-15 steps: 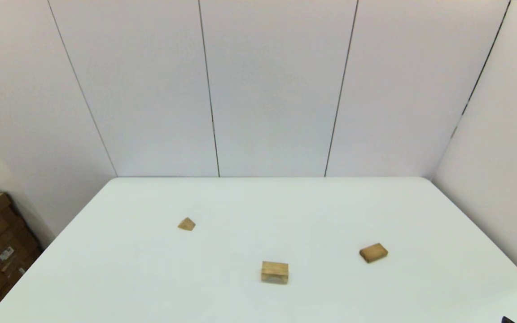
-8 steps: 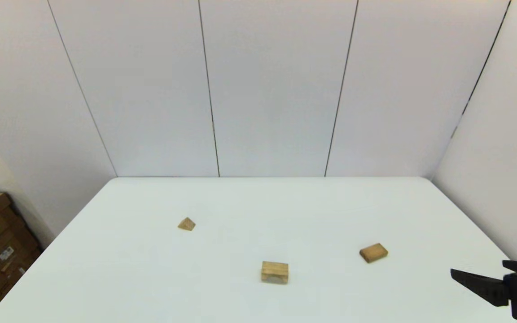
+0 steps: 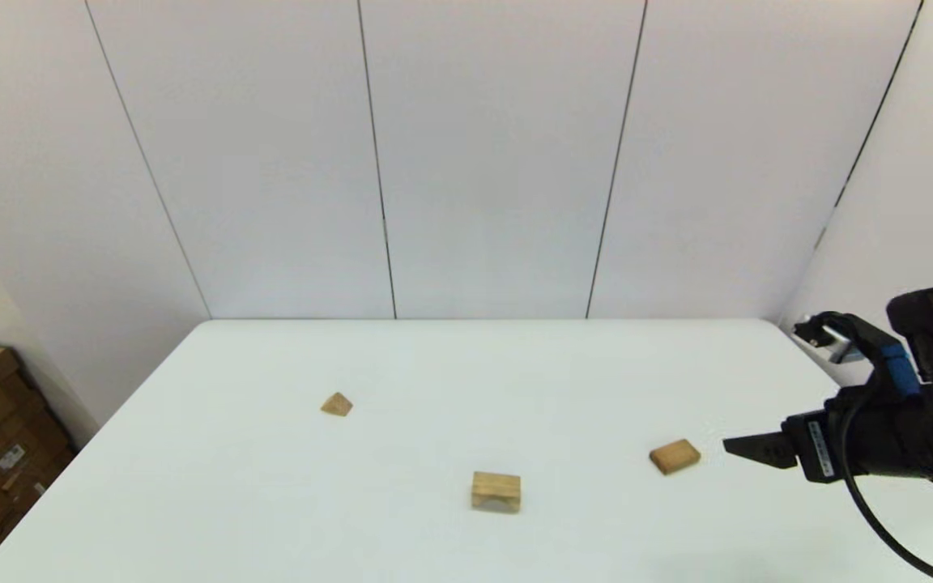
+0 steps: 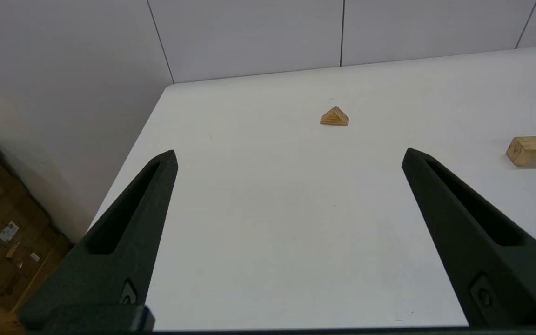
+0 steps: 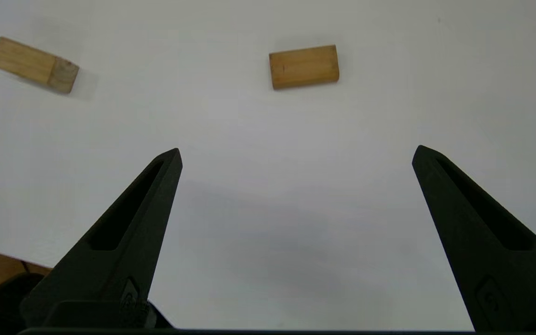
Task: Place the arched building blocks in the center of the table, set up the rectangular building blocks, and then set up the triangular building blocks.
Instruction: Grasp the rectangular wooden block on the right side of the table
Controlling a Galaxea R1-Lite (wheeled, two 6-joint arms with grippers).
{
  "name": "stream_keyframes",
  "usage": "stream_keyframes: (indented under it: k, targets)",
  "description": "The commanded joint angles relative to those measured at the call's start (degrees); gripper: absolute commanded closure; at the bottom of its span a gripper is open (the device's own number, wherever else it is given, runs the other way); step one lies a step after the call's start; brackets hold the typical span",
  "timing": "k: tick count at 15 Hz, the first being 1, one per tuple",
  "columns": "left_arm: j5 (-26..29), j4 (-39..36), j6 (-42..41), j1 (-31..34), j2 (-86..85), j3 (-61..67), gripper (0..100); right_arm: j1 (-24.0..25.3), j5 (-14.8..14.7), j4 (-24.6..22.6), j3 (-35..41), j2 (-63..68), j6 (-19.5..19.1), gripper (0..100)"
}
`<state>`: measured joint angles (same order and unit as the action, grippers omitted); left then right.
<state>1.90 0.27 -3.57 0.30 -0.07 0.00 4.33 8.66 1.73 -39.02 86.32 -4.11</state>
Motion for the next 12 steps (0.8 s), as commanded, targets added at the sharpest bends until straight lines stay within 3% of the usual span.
stream_keyframes:
  k: [1,12]
  targets:
    - [-0.1,0.0,0.0,0.0,0.1,0.0,0,0.1,0.0,3.6,-9.8,13.7,-1.2,0]
    - [0.0,0.0,0.0,0.0,0.1,0.0,0,-0.1,-0.1,5.1,-20.8,26.1,-4.4,0]
